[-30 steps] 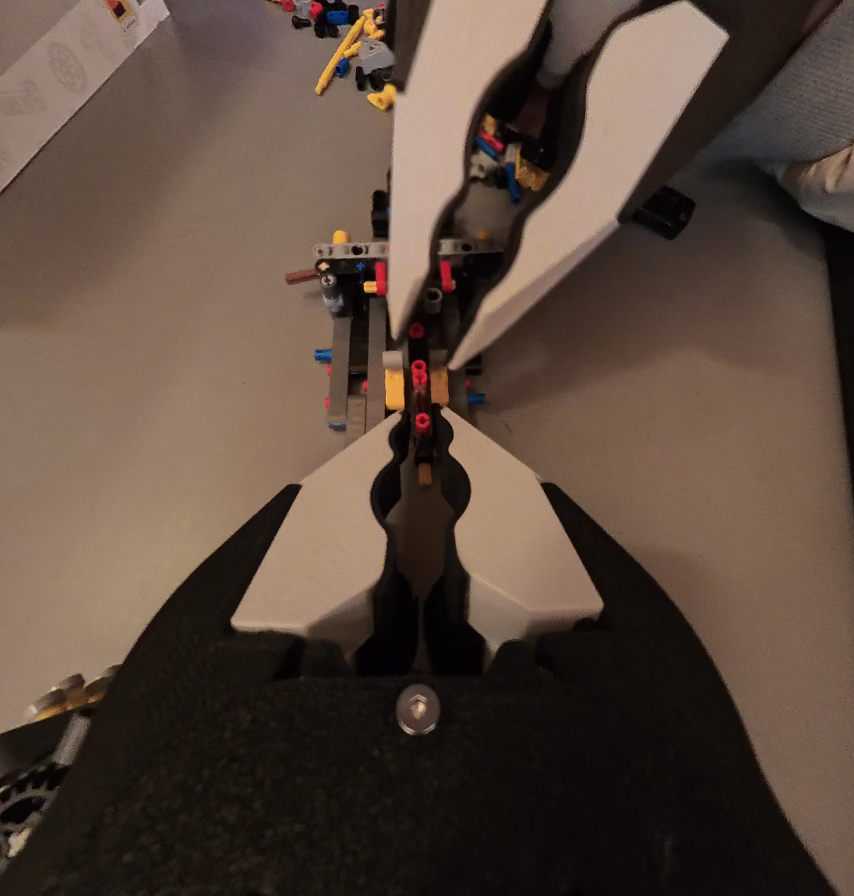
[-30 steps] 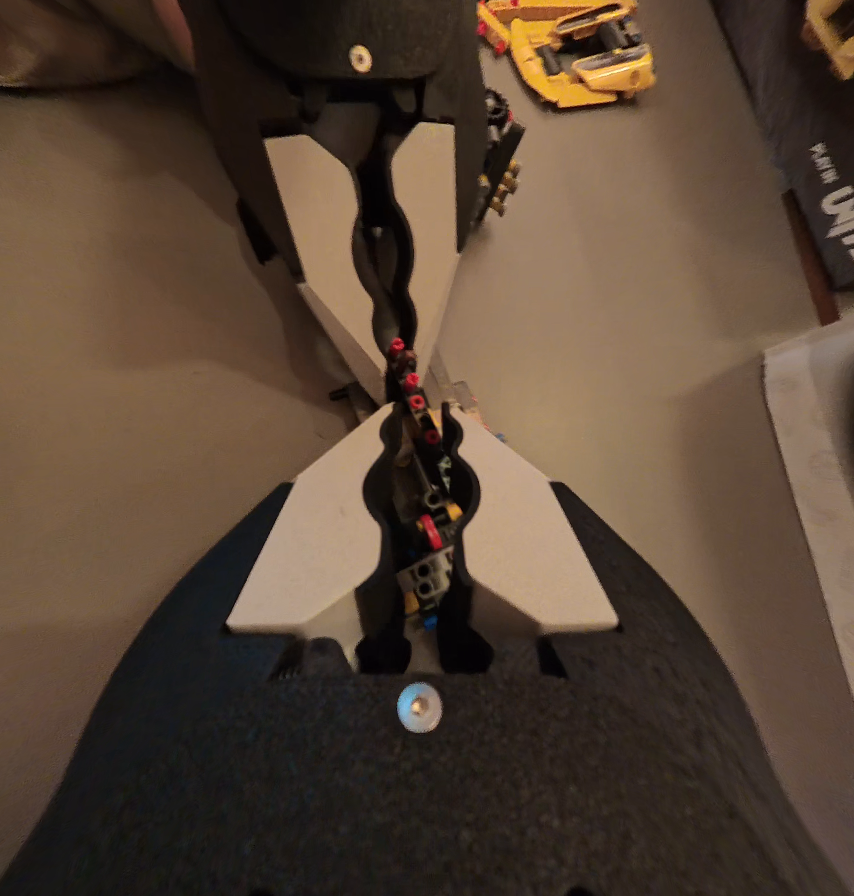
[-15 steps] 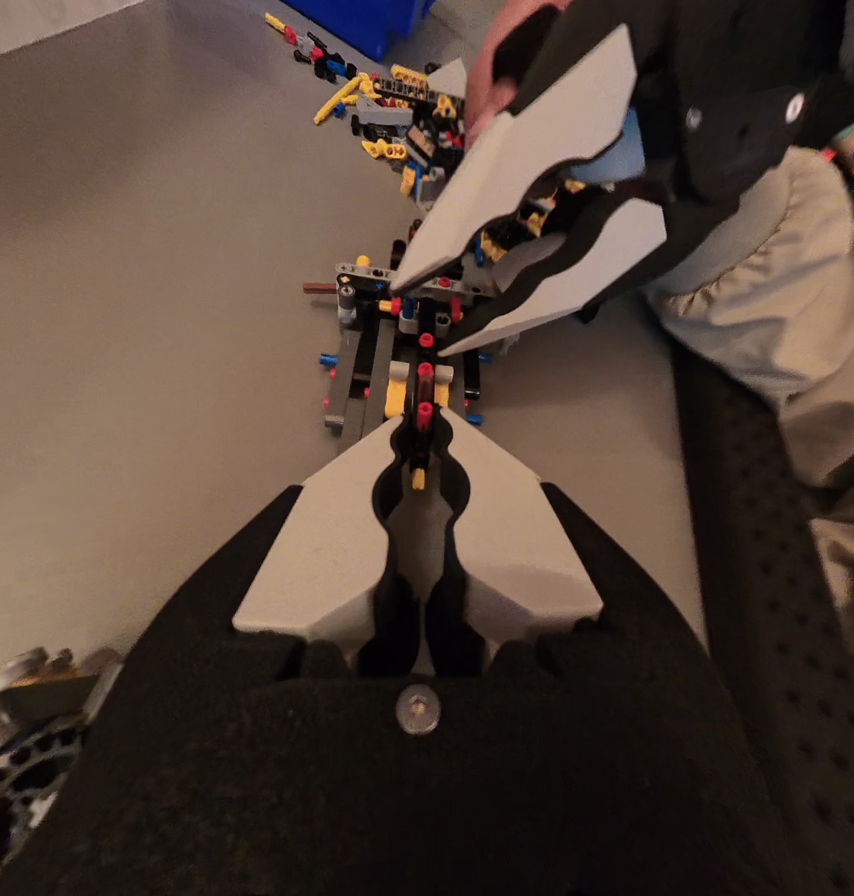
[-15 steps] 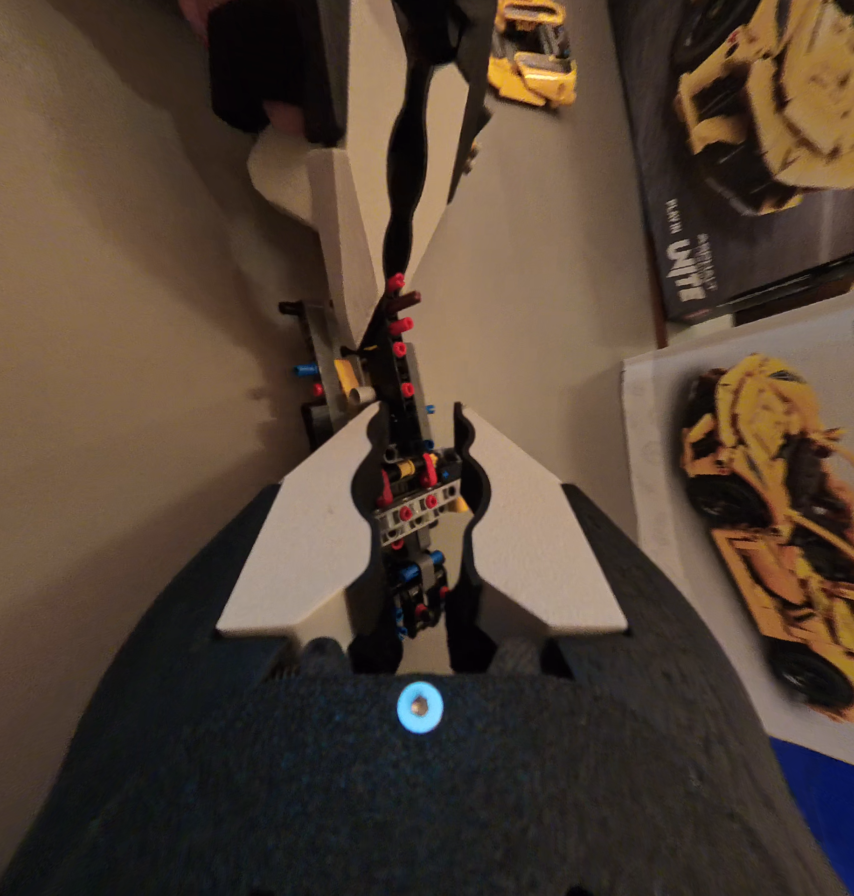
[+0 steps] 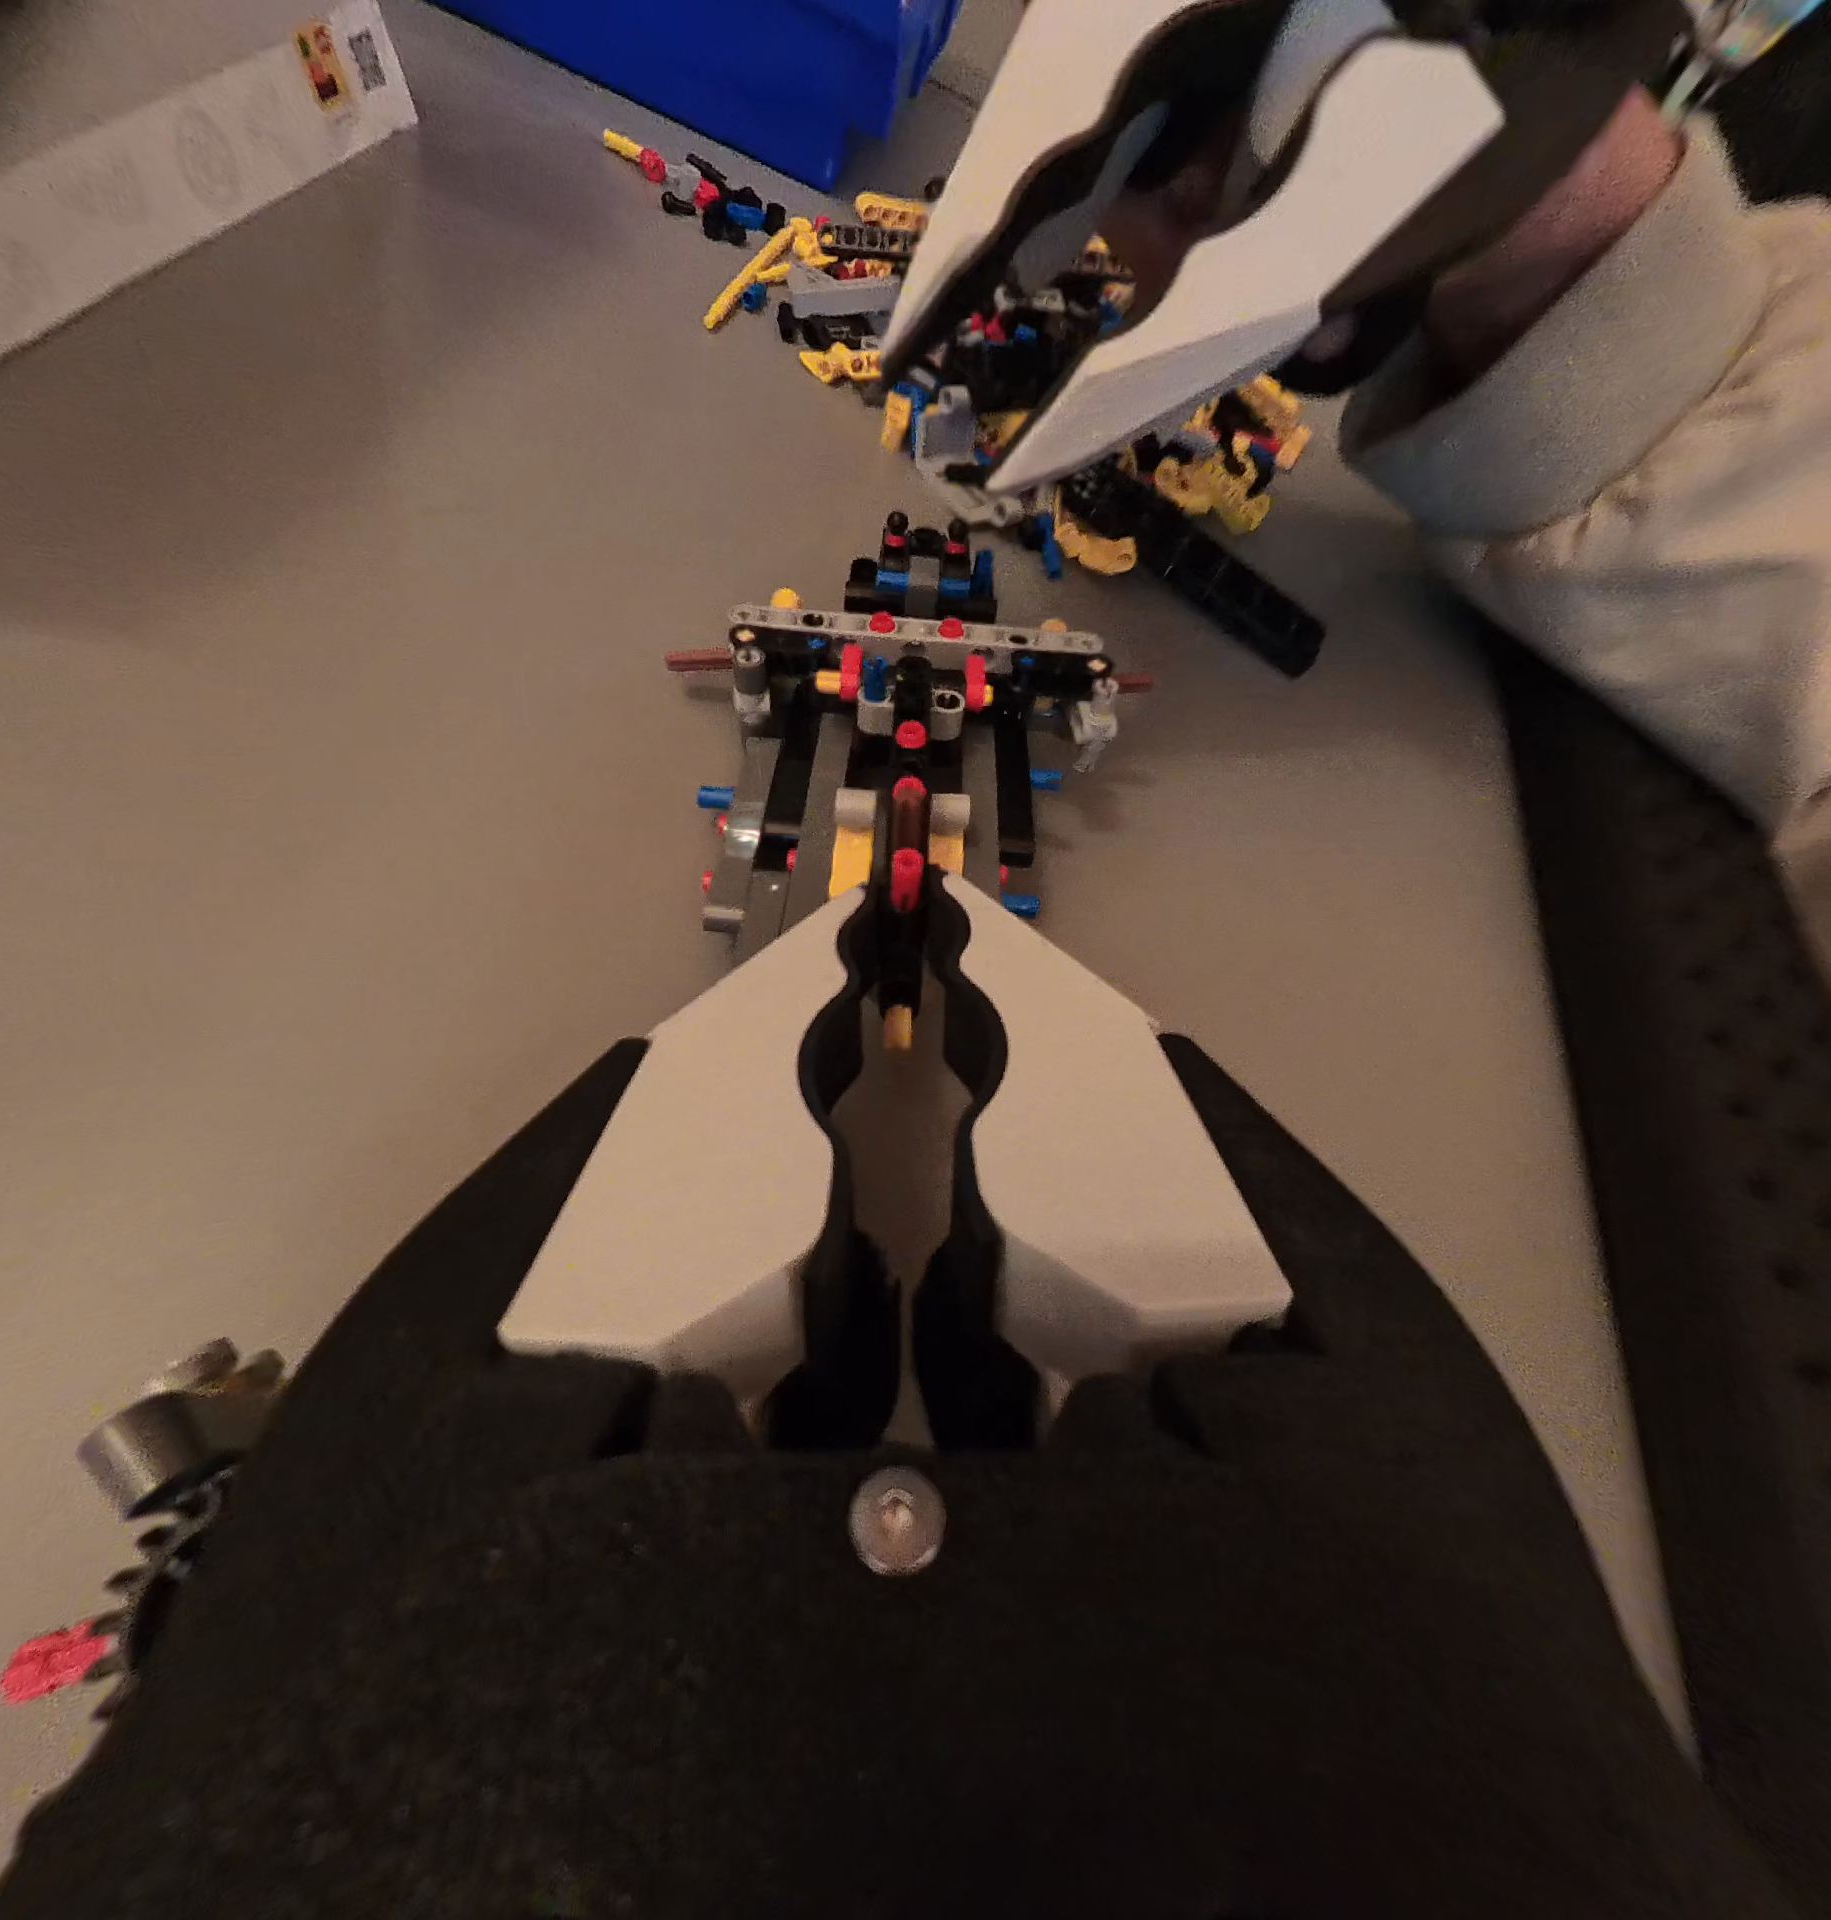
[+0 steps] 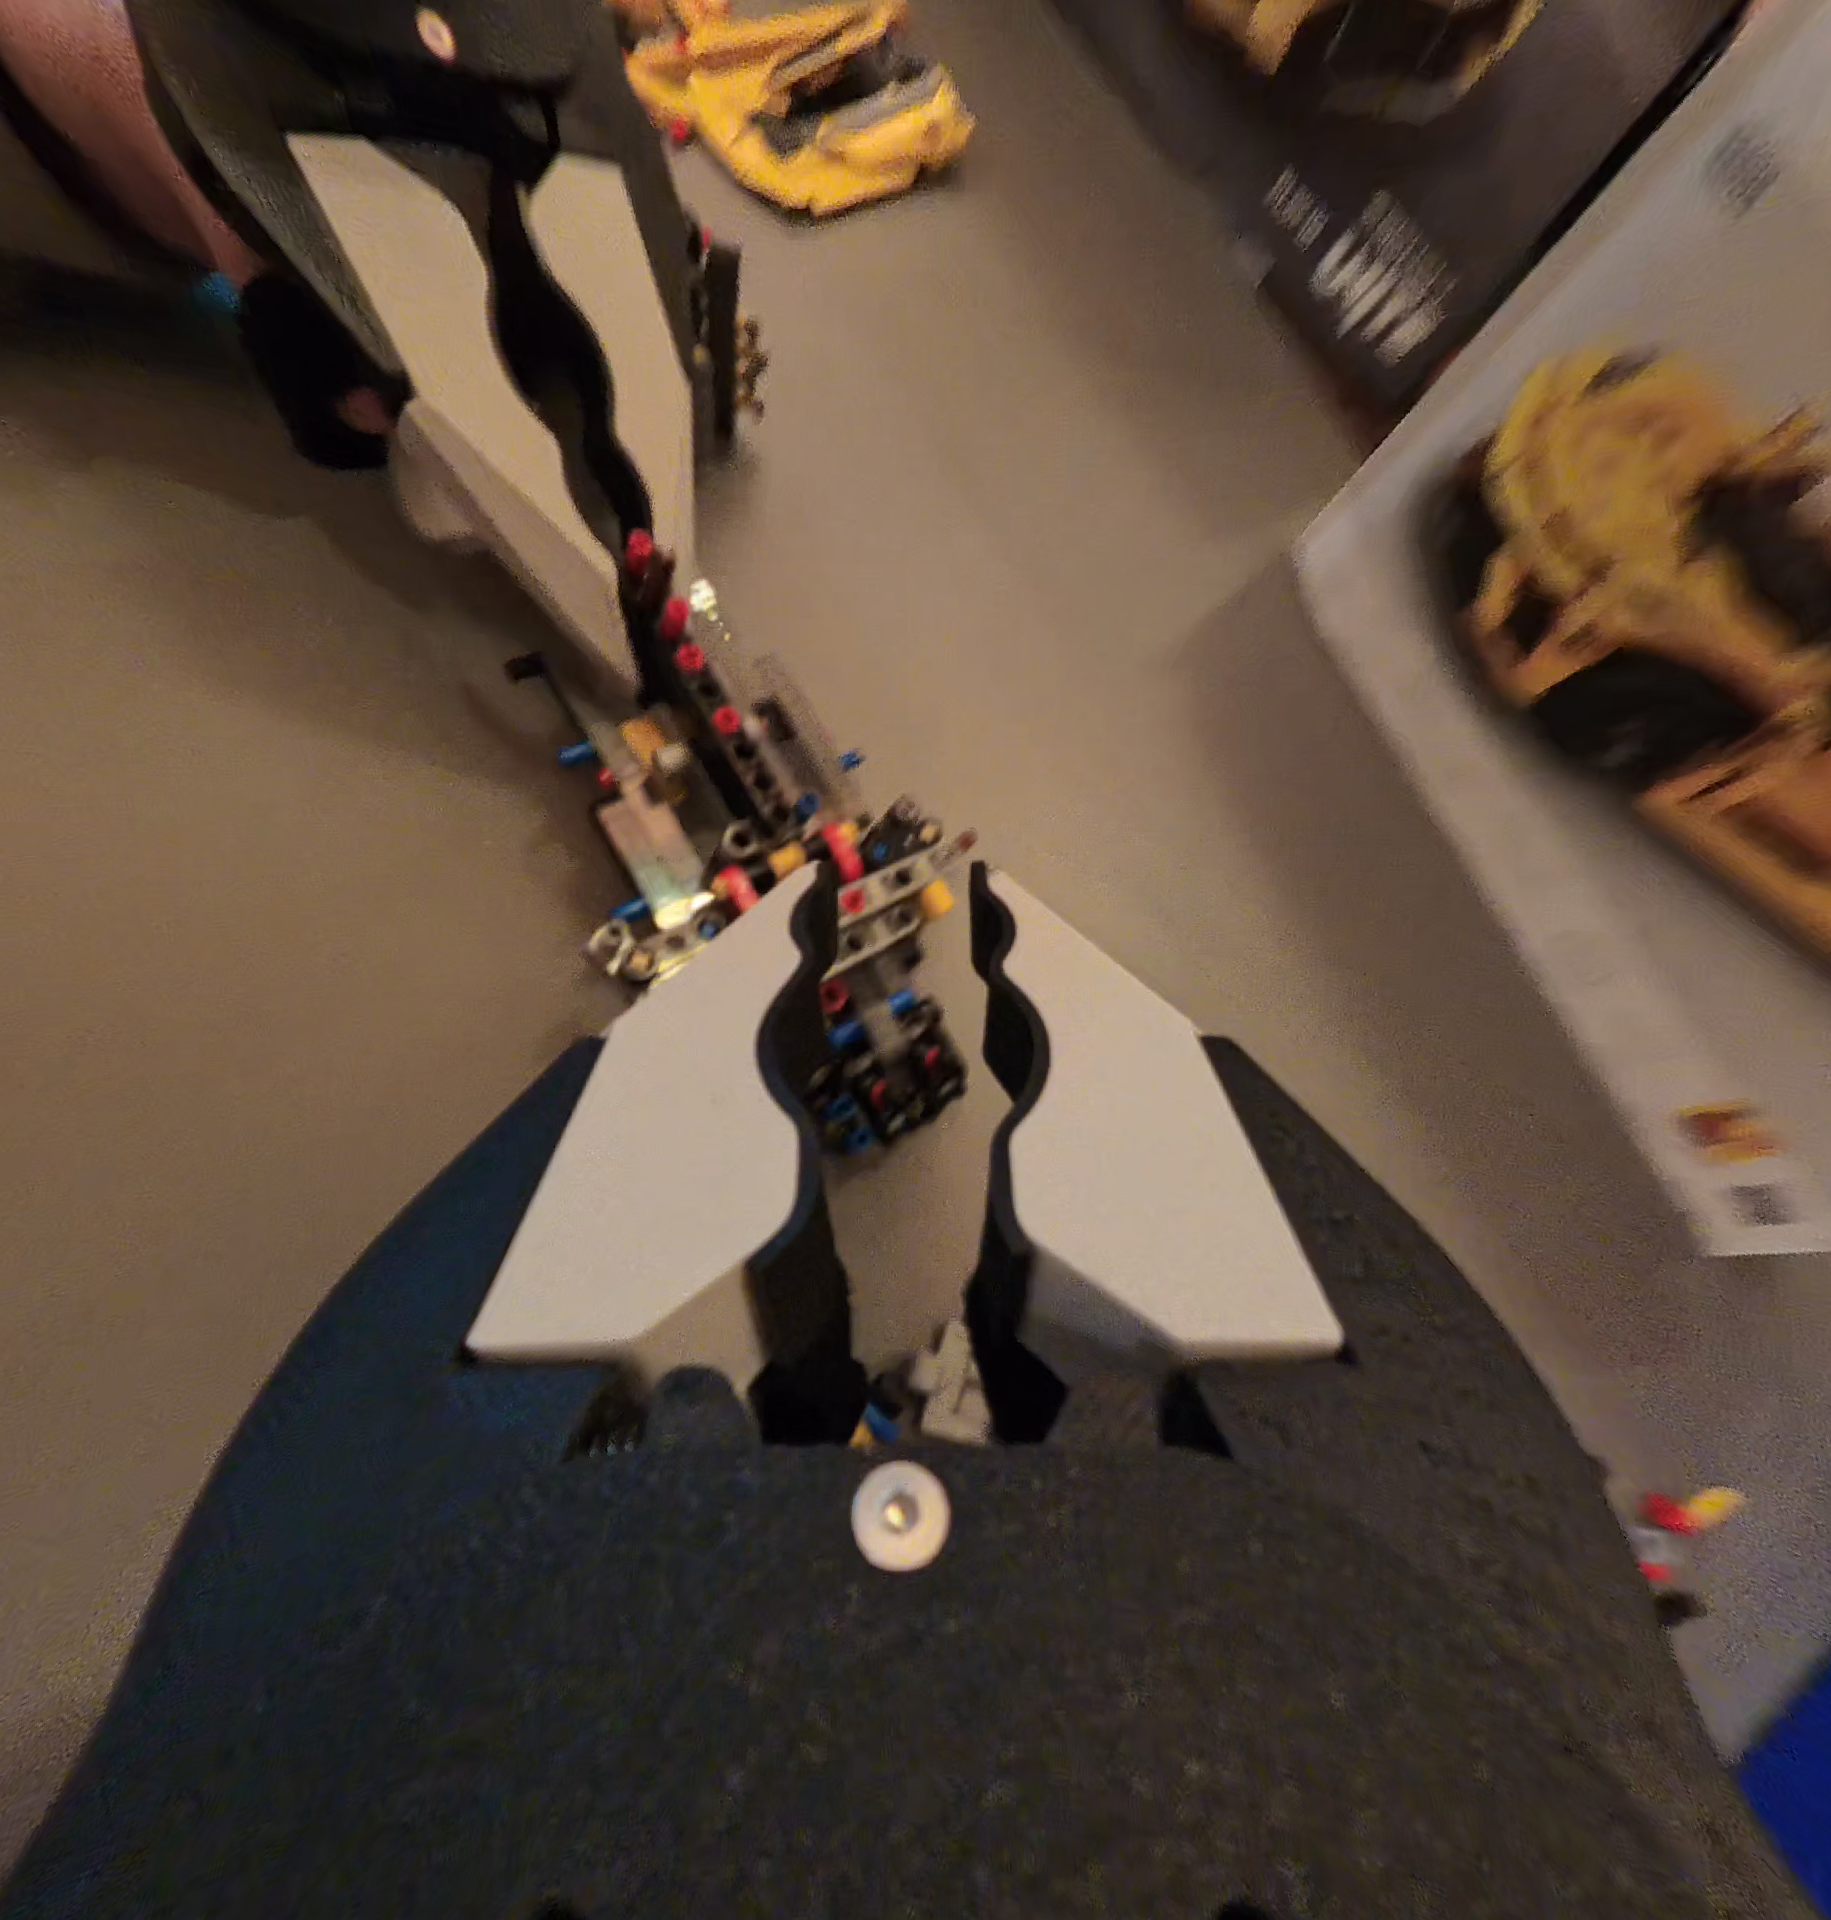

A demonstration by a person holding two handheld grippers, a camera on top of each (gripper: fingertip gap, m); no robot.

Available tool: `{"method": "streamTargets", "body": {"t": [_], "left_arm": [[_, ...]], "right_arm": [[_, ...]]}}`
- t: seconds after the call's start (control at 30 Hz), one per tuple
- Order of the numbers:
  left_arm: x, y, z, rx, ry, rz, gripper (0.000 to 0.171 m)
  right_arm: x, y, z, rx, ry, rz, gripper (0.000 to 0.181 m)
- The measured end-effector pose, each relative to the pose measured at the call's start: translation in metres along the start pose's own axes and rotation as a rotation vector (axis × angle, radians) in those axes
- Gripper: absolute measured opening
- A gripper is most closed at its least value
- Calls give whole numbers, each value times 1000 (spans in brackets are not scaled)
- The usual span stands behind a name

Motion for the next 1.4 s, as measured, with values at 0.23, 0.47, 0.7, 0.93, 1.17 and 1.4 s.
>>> {"method": "streamTargets", "body": {"t": [0.23,0.47,0.7,0.93,1.17,1.4], "left_arm": [[-2,-3,-7,136,-128,-31,8],[3,-1,-6,110,-291,17,7],[14,5,-13,86,-350,85,8],[23,8,-41,93,-183,148,27],[-18,-3,-23,-15,-104,54,44],[-62,-12,20,-177,-182,-146,39]], "right_arm": [[-3,22,-2,156,-261,61,26],[16,21,11,89,-232,223,31],[35,26,9,148,-268,298,9],[36,30,-5,125,-137,311,3],[33,31,-4,7,-150,244,2],[34,31,18,-126,-364,72,3]]}}
Point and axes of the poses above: each gripper's, where its closed fingertips meet, x out along the fingers, y out of its underside, z = x × y across the jaws, the point moved 9 cm from there along -x, back along the fingers, and after that the axes turned 8 degrees about -x, right-handed, at the moved point
